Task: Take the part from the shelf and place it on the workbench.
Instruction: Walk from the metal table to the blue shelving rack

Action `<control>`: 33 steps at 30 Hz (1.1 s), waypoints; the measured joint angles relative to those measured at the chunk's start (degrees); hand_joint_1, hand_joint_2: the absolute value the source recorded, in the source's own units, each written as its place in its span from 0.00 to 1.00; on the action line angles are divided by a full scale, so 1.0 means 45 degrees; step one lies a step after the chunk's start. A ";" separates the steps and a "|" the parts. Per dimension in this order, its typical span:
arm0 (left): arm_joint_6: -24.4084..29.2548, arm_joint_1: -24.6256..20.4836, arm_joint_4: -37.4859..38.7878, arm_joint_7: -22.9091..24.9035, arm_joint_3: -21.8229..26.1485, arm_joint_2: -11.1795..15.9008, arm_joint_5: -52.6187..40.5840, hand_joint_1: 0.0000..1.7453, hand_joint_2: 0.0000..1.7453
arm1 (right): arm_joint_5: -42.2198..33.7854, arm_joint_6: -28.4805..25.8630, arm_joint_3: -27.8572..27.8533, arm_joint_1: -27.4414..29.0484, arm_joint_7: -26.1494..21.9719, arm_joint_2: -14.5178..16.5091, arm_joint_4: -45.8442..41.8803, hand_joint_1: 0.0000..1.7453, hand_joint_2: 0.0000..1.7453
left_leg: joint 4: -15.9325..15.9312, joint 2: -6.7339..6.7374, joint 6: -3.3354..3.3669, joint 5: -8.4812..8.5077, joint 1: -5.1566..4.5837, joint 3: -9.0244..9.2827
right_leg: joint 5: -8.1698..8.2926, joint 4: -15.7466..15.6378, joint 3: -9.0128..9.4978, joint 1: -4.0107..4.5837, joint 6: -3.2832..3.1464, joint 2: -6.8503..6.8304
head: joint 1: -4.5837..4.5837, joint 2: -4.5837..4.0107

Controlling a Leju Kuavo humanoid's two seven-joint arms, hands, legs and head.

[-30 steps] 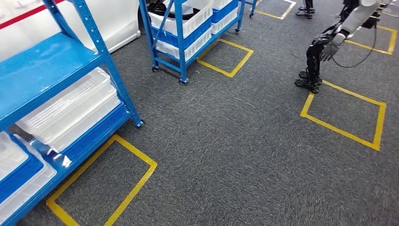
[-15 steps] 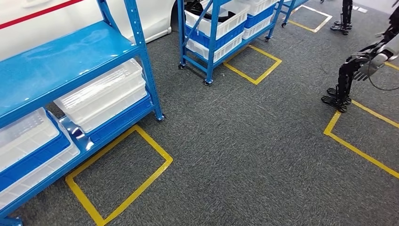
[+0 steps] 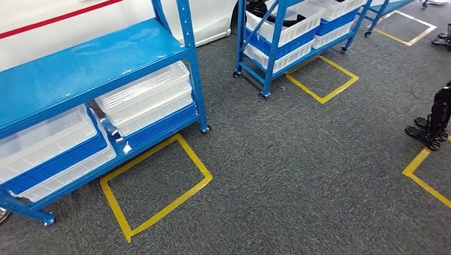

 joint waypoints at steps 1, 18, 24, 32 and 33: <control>-0.0001 0.0005 0.0000 0.0004 0.0000 0.0004 0.0000 0.00 0.00 | 0.0000 0.0000 0.0000 0.0007 0.0000 0.0001 0.0000 0.00 0.00 | 0.0507 0.0069 -0.0015 -0.0143 0.0001 -0.0205 | -0.0013 0.0012 -0.0012 0.0025 -0.0011 -0.0185 | 0.0000 0.0001; -0.0019 0.0016 -0.0005 0.0026 -0.0010 0.0004 -0.0005 0.00 0.00 | 0.0000 0.0005 -0.0004 -0.0035 0.0000 0.0010 0.0000 0.00 0.00 | -0.3210 -0.0391 0.0788 0.1602 -0.0068 0.1711 | -0.1435 0.3183 -0.1261 -0.0015 0.0702 0.0373 | 0.0010 0.0002; -0.0029 0.0039 -0.0005 0.0029 -0.0010 0.0004 -0.0005 0.00 0.00 | 0.0000 0.0010 0.0000 -0.0024 0.0000 0.0007 0.0000 0.00 0.00 | -0.2983 -0.1297 0.0338 0.1576 -0.0038 0.1462 | -0.0059 0.0329 -0.0141 -0.0032 0.0543 0.1316 | 0.0008 0.0002; -0.0029 0.0015 -0.0005 0.0032 -0.0013 -0.0011 -0.0005 0.00 0.00 | 0.0000 0.0010 -0.0005 0.0028 0.0000 0.0016 0.0000 0.00 0.00 | 0.0598 0.0119 0.0021 -0.0150 -0.0036 -0.0218 | 0.0022 0.0143 -0.0108 0.0057 0.0012 -0.0199 | -0.0012 0.0002; -0.0029 0.0039 -0.0005 0.0033 -0.0015 -0.0011 -0.0006 0.00 0.00 | 0.0000 0.0010 -0.0005 0.0024 0.0000 0.0016 0.0000 0.00 0.00 | 0.0431 0.0163 0.0037 0.0050 -0.0037 -0.0089 | 0.0004 0.0144 -0.0094 0.0077 0.0009 -0.0382 | -0.0012 0.0001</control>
